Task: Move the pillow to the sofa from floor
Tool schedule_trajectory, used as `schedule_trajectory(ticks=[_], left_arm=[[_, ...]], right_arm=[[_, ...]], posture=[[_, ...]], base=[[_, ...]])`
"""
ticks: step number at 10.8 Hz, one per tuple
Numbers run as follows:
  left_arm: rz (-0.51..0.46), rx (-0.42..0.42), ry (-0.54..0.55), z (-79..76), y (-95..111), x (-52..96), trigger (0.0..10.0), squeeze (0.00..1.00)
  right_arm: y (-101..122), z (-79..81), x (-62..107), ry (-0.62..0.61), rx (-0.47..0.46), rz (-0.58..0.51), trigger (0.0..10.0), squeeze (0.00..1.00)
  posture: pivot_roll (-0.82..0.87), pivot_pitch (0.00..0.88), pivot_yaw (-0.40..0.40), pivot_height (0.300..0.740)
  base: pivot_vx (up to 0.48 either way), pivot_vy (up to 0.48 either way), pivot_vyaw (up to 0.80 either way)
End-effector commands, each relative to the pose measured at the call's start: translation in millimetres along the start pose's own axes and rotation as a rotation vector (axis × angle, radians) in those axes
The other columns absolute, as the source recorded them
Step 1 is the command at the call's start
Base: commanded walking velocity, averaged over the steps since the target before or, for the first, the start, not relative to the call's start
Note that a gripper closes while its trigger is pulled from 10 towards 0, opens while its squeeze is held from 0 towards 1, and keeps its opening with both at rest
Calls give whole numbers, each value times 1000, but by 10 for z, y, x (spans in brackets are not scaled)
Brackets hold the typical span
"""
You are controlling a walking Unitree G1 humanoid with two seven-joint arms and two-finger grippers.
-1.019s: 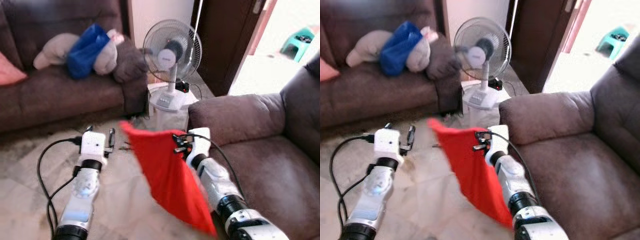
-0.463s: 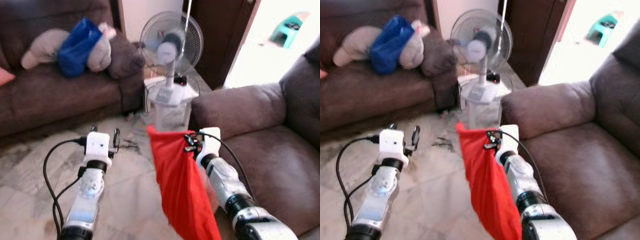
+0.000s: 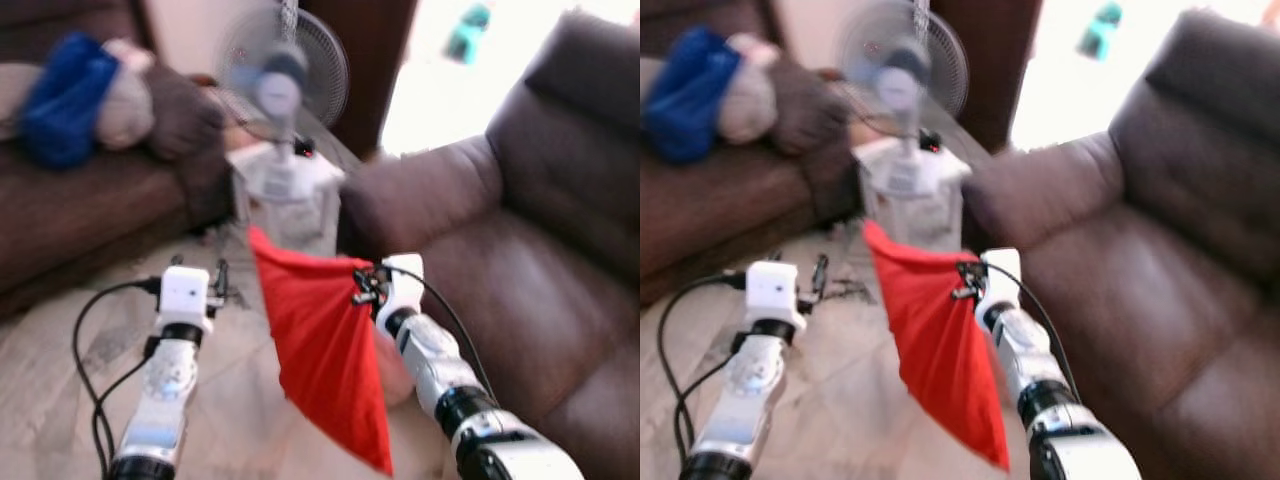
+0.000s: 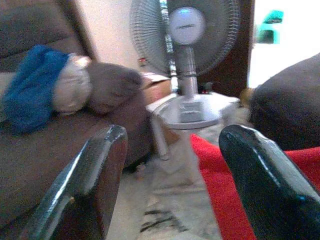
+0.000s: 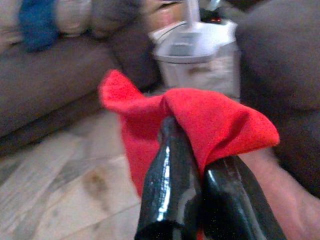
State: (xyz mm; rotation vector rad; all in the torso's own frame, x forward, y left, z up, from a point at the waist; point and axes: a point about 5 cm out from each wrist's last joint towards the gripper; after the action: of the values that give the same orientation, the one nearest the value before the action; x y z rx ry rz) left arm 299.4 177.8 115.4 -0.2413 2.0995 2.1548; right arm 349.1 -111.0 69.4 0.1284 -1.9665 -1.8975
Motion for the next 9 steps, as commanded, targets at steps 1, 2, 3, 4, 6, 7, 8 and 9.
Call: schedule_trajectory(ticks=[1, 2, 3, 4, 6, 7, 8, 9], left_arm=[[0, 4, -26, -71, 5, 7, 10000, 0], [1, 6, -41, -94, 5, 10, 10000, 0], [3, 8, -45, -100, 4, 9, 10000, 0], [3, 8, -47, -104, 5, 7, 10000, 0], [4, 9, -47, -102, 9, 5, 10000, 0], [6, 8, -43, -95, 8, 4, 10000, 0], [9, 9, -40, -84, 6, 8, 10000, 0], [12, 11, -40, -80, 3, 10, 10000, 0]], right_arm=[[249, -129, -28, -58, 28, -104, 10000, 0], [230, -169, -22, -94, 15, -92, 10000, 0], [225, -174, -19, -103, 14, -92, 10000, 0], [221, -174, -19, -103, 14, -89, 10000, 0], [220, -198, -13, -117, 13, -88, 10000, 0], [220, -222, -7, -128, 18, -87, 10000, 0], [226, -231, -5, -129, 31, -90, 10000, 0], [230, -229, -3, -123, 35, -96, 10000, 0]], posture=[[106, 58, -53, 740], [107, 53, -48, 740], [107, 51, -45, 740], [107, 51, -44, 740], [107, 59, -43, 740], [108, 67, -43, 740], [108, 73, -43, 740], [108, 73, -43, 740]], base=[[0, 0, -781], [0, 0, -781], [0, 0, -781], [0, 0, -781], [0, 0, -781], [0, 0, -781], [0, 0, -781], [0, 0, -775]])
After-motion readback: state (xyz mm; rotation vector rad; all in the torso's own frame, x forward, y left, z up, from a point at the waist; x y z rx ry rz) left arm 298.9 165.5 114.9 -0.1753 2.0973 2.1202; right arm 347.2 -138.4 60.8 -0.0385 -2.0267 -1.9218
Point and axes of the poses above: a point about 5 cm out from each wrist's last joint towards the gripper, its own x axis pointing back from the gripper into the wrist, its own y axis along the axis of the wrist's last joint, z = x × y, and after that the axes turned 11 degrees about x, right-handed
